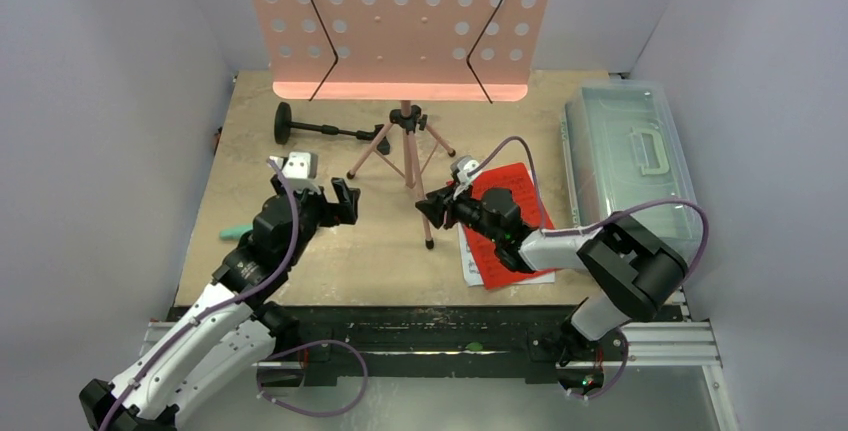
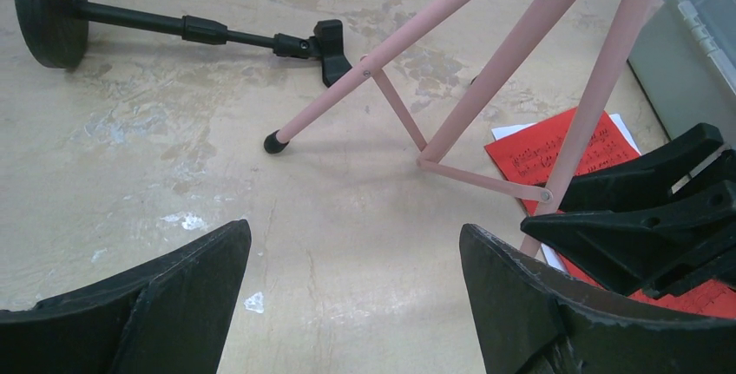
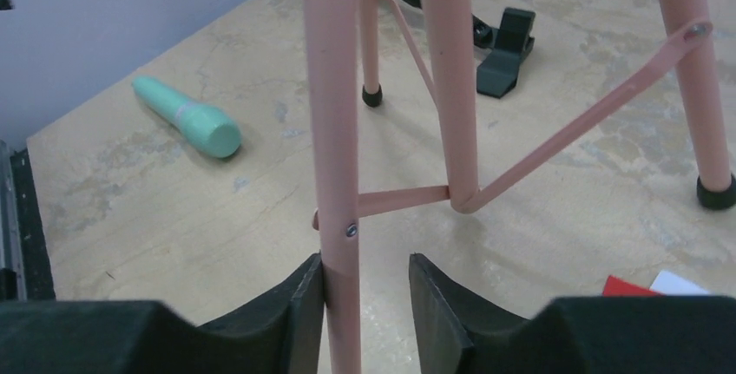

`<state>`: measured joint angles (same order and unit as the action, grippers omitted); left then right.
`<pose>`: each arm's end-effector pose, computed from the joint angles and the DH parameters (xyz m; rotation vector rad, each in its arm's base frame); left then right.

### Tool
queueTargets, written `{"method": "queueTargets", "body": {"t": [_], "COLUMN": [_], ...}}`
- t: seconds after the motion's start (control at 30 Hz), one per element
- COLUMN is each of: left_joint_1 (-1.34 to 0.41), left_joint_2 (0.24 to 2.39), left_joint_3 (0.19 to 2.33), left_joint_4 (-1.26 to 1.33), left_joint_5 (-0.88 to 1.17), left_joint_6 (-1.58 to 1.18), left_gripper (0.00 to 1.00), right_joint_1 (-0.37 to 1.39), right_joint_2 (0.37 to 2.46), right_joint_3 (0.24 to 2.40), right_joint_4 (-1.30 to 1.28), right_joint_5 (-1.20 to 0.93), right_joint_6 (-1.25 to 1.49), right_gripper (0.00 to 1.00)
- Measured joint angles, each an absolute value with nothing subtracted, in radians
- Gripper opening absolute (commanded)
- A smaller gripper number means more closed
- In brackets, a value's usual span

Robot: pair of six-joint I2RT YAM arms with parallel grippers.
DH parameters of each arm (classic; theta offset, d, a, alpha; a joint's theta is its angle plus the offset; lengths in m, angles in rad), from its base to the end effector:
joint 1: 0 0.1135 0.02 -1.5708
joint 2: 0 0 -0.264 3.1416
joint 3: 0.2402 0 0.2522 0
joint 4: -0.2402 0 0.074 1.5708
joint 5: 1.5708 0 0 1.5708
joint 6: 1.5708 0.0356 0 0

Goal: Set up the instrument practice props

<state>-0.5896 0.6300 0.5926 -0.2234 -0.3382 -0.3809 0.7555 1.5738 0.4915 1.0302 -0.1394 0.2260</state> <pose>0.1376 -0.0778 0.2921 -0.0477 1.8321 -0.3766 0.2134 0.2078 0.1837 -0.5503 1.6017 0.8600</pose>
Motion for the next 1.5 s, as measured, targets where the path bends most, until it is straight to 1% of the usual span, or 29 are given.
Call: {"method": "queueTargets", "body": {"t": [0.03,0.13,0.27,0.3,0.47,0.53,0.6,0.73,0.93,1.0,1.1,1.17,1.3,1.5], "left_joint_1": [-0.590,-0.589,-0.590,-0.590,-0.589,-0.589,-0.589,-0.590,-0.590,-0.590,-0.633,-0.718,-0.892,-1.004], "left_joint_2": [0.625,0.617,0.619,0.619,0.628,0.632,0.641,0.678,0.760,0.762,0.751,0.776,0.913,1.034], "left_joint_3": [0.593,0.591,0.587,0.583,0.567,0.564,0.564,0.565,0.567,0.536,0.418,0.363,0.344,0.318], "left_joint_4": [-0.224,-0.223,-0.219,-0.215,-0.203,-0.202,-0.200,-0.199,-0.178,-0.095,0.096,0.167,0.292,0.496], "left_joint_5": [-0.340,-0.345,-0.344,-0.344,-0.335,-0.323,-0.301,-0.221,0.000,0.083,0.170,0.178,0.163,0.032], "left_joint_6": [-0.382,-0.384,-0.386,-0.387,-0.400,-0.405,-0.413,-0.457,-0.585,-0.645,-0.764,-0.821,-0.886,-0.959], "left_gripper": [0.90,0.90,0.90,0.90,0.90,0.90,0.90,0.90,0.86,0.84,0.84,0.83,0.82,0.73], "right_joint_1": [0.751,0.743,0.734,0.733,0.732,0.732,0.724,0.661,0.620,0.619,0.614,0.609,0.606,0.604], "right_joint_2": [1.558,1.488,1.368,1.343,1.235,1.218,1.218,1.248,1.283,1.282,1.282,1.282,1.283,1.303], "right_joint_3": [0.501,0.538,0.573,0.577,0.583,0.582,0.576,0.550,0.524,0.511,0.489,0.482,0.447,0.386], "right_joint_4": [0.970,0.773,0.538,0.499,0.281,0.207,0.159,0.111,0.057,0.057,0.057,0.060,0.149,0.314], "right_joint_5": [-0.129,-0.099,-0.047,-0.037,0.054,0.114,0.165,0.185,0.191,0.188,0.184,0.165,0.105,-0.006], "right_joint_6": [0.228,0.254,0.294,0.303,0.398,0.446,0.490,0.569,0.652,0.668,0.690,0.705,0.753,0.841], "right_gripper": [0.53,0.62,0.70,0.71,0.86,0.94,0.94,0.94,0.94,0.94,0.94,0.93,0.89,0.86]}}
